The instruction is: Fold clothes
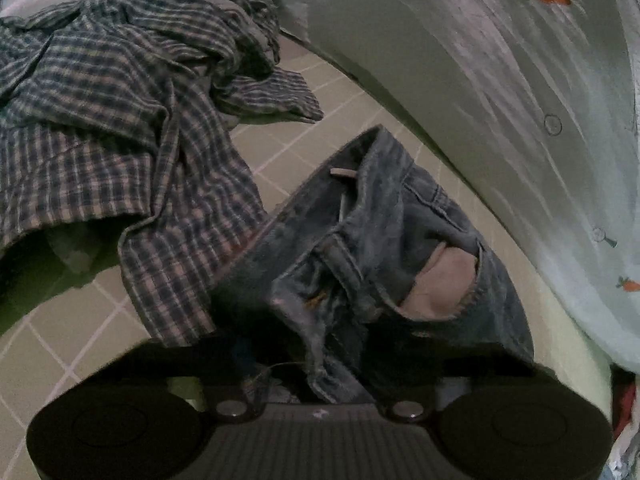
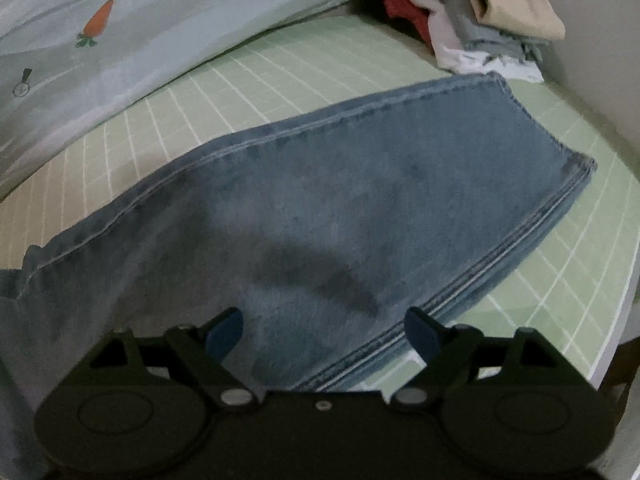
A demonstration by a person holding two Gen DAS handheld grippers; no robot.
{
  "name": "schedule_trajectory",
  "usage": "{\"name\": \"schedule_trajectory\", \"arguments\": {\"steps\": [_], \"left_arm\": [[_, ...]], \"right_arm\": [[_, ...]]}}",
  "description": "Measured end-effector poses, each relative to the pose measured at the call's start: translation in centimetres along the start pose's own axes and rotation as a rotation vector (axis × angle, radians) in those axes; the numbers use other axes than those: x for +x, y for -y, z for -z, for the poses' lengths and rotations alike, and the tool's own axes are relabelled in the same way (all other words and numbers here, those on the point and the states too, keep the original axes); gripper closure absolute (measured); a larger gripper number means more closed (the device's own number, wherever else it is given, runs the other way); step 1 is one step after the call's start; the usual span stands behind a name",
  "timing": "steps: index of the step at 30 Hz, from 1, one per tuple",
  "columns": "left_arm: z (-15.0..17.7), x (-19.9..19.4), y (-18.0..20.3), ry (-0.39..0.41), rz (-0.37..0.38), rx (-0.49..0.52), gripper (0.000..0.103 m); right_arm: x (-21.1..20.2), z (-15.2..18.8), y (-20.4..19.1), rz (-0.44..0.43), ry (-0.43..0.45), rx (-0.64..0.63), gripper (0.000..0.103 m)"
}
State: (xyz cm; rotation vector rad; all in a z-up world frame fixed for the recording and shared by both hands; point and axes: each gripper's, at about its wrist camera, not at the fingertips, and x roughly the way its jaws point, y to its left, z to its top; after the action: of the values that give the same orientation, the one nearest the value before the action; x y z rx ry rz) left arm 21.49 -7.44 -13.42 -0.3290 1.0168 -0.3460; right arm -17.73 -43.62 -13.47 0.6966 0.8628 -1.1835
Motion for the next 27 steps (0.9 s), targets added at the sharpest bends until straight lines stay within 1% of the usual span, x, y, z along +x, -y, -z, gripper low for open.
{"name": "schedule_trajectory", "arguments": {"steps": [2, 4, 8, 11, 14, 18, 21, 24, 27], "left_arm": [[-0.4, -0.7, 0.9, 0.028, -0.004, 0.063, 0.076], [-0.7, -1.7, 1.9, 0.062, -0.013, 0.104, 0.081], [-1.1, -4.1, 4.1, 0.124, 0.015, 0.141, 0.082], [-0.7, -6.1, 6.9, 0.167, 0.042, 0.192, 0.083], [0.2, -8.0, 10.7, 0.203, 0.085, 0.245, 0.083], [2.5, -9.5, 16.3, 0.235, 0.142, 0.354, 0.083], [5.1, -9.4, 20.3, 0.219, 0.168, 0.435, 0.083], [8.3, -8.2, 23.4, 0.175, 0.172, 0.488, 0.084], [11.6, -6.3, 25.9, 0.109, 0.157, 0.520, 0.084]], "right_arm": [[0.1, 0.1, 0.2, -0.006, 0.002, 0.004, 0.015], [0.2, 0.2, 0.6, -0.019, 0.012, 0.009, 0.015], [0.6, 0.5, 1.8, -0.059, 0.024, 0.032, 0.015], [0.4, 0.5, 3.4, -0.084, 0.044, 0.042, 0.015], [-0.1, 0.3, 5.0, -0.093, 0.068, 0.059, 0.015], [0.0, -0.4, 7.7, -0.109, 0.075, 0.095, 0.015], [0.1, -1.2, 9.7, -0.119, 0.084, 0.107, 0.015], [0.4, -2.0, 11.7, -0.130, 0.086, 0.100, 0.015], [0.7, -2.7, 13.8, -0.136, 0.084, 0.093, 0.015]]}}
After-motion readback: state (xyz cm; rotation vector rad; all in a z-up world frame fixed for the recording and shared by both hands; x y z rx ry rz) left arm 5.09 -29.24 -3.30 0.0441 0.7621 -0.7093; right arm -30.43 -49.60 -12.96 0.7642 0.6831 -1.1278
